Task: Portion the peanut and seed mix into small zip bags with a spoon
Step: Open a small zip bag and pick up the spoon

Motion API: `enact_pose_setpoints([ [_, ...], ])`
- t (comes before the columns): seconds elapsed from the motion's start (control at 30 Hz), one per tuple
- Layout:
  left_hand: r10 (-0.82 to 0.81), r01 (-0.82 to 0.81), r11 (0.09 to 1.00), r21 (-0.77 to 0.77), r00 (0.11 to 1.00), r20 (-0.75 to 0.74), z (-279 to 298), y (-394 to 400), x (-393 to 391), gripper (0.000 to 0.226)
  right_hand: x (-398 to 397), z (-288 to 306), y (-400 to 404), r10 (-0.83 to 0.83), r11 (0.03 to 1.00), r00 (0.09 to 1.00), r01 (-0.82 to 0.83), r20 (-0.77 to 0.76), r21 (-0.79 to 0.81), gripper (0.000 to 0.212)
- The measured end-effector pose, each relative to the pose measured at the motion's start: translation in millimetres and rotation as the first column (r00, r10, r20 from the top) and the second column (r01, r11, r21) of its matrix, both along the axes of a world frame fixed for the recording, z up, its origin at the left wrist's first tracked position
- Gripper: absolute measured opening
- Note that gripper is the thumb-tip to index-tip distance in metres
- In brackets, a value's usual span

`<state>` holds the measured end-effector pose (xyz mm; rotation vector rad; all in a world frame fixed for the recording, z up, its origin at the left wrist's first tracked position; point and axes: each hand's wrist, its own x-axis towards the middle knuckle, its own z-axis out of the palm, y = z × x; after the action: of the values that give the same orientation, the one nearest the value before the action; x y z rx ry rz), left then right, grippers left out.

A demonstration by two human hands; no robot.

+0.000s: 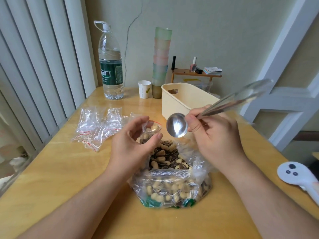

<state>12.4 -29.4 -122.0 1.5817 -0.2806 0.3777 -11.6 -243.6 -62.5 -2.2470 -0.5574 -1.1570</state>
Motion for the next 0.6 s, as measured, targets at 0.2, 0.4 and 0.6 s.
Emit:
enact_pose_setpoints([
  [0.2, 0.001, -0.002, 0.997, -0.082, 1.0, -0.012, 6.6, 1.4, 0.2, 0.056, 0.1, -20.6, -11.8, 0.045, 0.995, 0.982, -0.061, -0.185, -0.081, 0.026],
  [0.4, -0.142, 0.103, 0.962, -0.254, 0.98, -0.138, 10.0, 8.0, 7.0, 0.062, -2.9, -42.0, -19.6, 0.15, 0.982, 0.857, -0.185, -0.492, -0.022, 0.006],
  [0.6, -0.385, 0.267, 0.844, -0.465, 0.906, -0.179, 40.4, 5.1, -2.6, 0.063, -3.1, -67.3, -33.4, 0.059, 0.94, 0.923, -0.18, -0.38, -0.289, 0.034],
])
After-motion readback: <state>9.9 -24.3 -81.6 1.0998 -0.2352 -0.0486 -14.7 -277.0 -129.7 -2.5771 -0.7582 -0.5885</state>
